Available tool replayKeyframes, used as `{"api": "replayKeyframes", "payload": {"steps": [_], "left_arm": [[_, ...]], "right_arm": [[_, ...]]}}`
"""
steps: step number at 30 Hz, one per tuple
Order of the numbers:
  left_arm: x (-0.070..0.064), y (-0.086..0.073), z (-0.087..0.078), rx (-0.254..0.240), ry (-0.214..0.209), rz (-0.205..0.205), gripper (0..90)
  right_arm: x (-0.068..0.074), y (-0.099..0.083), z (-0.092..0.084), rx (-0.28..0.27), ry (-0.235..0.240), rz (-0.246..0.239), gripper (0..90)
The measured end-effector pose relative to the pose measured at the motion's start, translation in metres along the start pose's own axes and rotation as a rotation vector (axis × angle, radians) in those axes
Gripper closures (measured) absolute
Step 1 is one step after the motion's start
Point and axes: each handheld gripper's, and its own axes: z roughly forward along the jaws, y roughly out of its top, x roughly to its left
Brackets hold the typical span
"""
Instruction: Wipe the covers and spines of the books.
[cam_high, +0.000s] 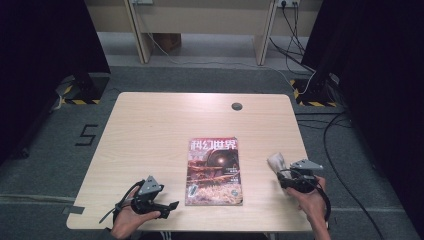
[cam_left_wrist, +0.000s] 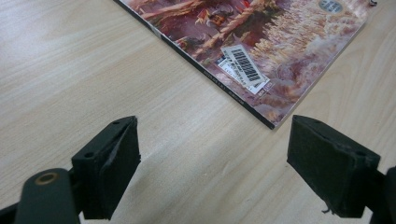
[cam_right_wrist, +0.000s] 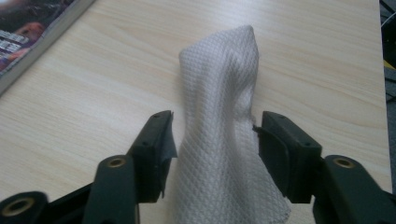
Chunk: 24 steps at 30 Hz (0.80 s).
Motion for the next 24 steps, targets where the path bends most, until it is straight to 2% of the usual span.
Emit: {"api": "replayKeyframes", "payload": {"steps": [6, 10, 15, 16, 24], "left_arm": [[0.000, 0.000, 0.001, 0.008, 0.001, 0.002, 16.4], [0.001, -0.001, 0.002, 0.014, 0.002, 0.004, 16.4], [0.001, -0.001, 0.003, 0.021, 0.007, 0.003, 16.4], [0.001, -0.001, 0.003, 0.021, 0.007, 0.003, 16.4], [0.002, -0.002, 0.003, 0.023, 0.006, 0.004, 16.4]], "right_arm": [[-0.001, 0.000, 0.011, 0.036, 0.004, -0.028, 58.5], [0.004, 0.006, 0.021, 0.047, 0.006, -0.057, 66.6], [0.015, 0.020, 0.035, 0.043, 0.014, -0.103, 68.4], [0.018, 0.023, 0.038, 0.038, 0.020, -0.089, 68.5], [0.029, 0.045, 0.060, 0.039, 0.024, -0.117, 67.9]]}}
